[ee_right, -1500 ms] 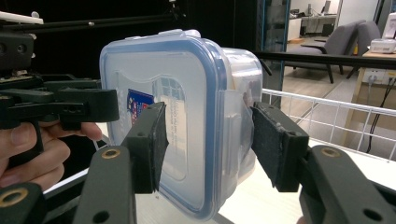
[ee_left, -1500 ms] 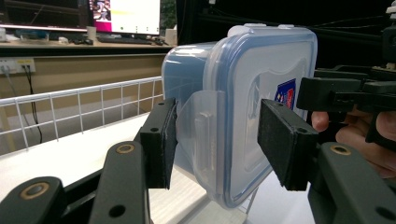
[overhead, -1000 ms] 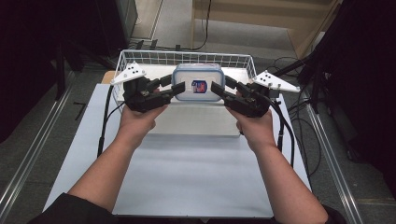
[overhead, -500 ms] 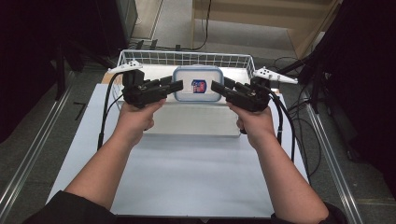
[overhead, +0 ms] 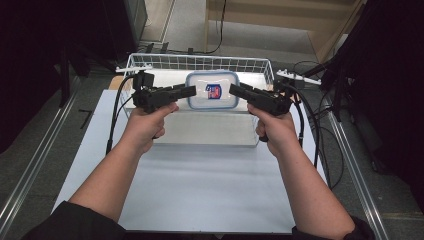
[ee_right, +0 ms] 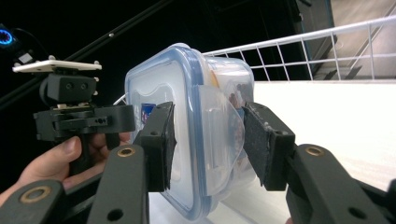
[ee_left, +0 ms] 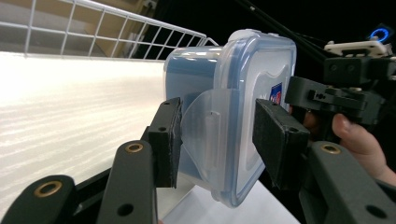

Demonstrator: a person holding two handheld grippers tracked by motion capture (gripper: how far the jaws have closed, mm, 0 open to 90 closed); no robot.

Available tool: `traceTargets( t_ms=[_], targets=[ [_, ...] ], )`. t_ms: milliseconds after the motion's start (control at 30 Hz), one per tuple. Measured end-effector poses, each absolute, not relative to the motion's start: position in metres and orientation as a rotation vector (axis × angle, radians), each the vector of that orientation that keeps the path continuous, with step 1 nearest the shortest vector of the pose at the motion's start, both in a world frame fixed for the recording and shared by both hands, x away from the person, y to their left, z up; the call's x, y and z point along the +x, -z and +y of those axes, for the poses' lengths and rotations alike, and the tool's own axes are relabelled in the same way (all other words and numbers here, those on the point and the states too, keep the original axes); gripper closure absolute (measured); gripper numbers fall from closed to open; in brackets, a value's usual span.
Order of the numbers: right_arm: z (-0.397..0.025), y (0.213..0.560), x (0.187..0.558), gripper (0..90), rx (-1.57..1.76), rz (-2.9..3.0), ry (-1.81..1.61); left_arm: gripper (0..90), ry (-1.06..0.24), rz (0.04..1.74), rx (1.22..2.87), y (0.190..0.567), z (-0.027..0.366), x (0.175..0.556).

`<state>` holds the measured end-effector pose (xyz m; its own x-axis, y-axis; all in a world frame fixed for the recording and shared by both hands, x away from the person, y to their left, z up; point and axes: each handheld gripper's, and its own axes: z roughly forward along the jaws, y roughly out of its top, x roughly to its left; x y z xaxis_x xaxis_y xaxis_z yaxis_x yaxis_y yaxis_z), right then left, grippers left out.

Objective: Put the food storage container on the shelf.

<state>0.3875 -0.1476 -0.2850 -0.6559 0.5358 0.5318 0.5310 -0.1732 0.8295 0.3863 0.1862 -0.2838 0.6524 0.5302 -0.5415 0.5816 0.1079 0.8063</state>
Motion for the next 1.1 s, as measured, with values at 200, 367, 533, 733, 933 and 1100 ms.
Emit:
traceTargets(
  t_ms=[200, 367, 533, 733, 933, 1100],
  targets=[
    [-0.151, 0.285, 0.393, 56.3, 1.373, 2.040, -2.053, 55.8, 0.117, 0.985, 1.490, 0.283, 0.189, 0.391],
    [-0.150, 0.284, 0.397, 56.5, 1.418, 2.066, -2.055, 56.2, 0.157, 1.012, 1.468, 0.283, 0.193, 0.395],
    [-0.149, 0.285, 0.401, 56.7, 1.458, 2.085, -2.046, 56.2, 0.189, 1.043, 1.472, 0.284, 0.195, 0.397],
    [-0.147, 0.286, 0.404, 57.0, 1.504, 2.099, -2.053, 56.3, 0.210, 1.067, 1.467, 0.285, 0.198, 0.398],
    [-0.146, 0.287, 0.408, 57.1, 1.565, 2.113, -2.045, 56.3, 0.238, 1.104, 1.467, 0.286, 0.199, 0.401],
    [-0.146, 0.288, 0.412, 57.4, 1.609, 2.119, -2.055, 56.3, 0.261, 1.132, 1.464, 0.284, 0.199, 0.403]
  ],
)
